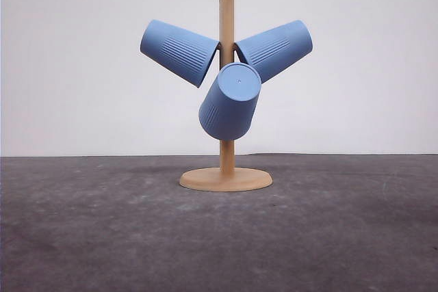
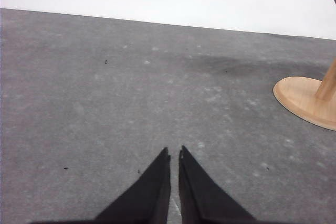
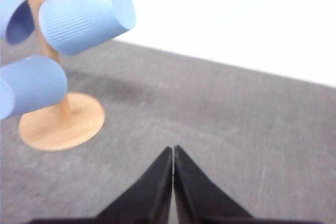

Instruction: Place three cups

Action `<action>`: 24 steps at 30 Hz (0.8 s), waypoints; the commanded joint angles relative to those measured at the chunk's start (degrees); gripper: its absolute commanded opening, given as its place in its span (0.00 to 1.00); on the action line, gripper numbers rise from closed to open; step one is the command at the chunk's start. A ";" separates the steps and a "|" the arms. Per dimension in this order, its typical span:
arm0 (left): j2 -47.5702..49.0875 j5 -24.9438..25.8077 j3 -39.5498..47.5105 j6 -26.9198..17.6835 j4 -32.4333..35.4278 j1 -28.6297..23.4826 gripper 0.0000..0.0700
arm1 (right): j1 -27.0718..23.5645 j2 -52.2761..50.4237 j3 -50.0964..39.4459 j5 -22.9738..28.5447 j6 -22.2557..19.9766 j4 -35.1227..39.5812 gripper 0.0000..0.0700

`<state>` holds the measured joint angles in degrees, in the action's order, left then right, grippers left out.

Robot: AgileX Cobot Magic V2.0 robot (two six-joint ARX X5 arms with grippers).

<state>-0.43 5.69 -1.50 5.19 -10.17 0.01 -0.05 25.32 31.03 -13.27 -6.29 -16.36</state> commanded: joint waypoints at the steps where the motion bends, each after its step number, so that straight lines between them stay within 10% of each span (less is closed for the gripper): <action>1: -0.09 -0.15 0.59 0.04 -0.55 0.00 0.00 | -0.04 -2.99 -5.09 0.69 -0.80 4.15 0.00; 24: -0.09 -0.15 0.59 0.04 -0.55 0.00 0.00 | 1.12 -25.11 -30.38 7.72 1.82 6.47 0.00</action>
<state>-0.43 5.69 -1.50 5.21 -10.17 0.01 0.98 0.30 0.93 -5.74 -5.85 -9.80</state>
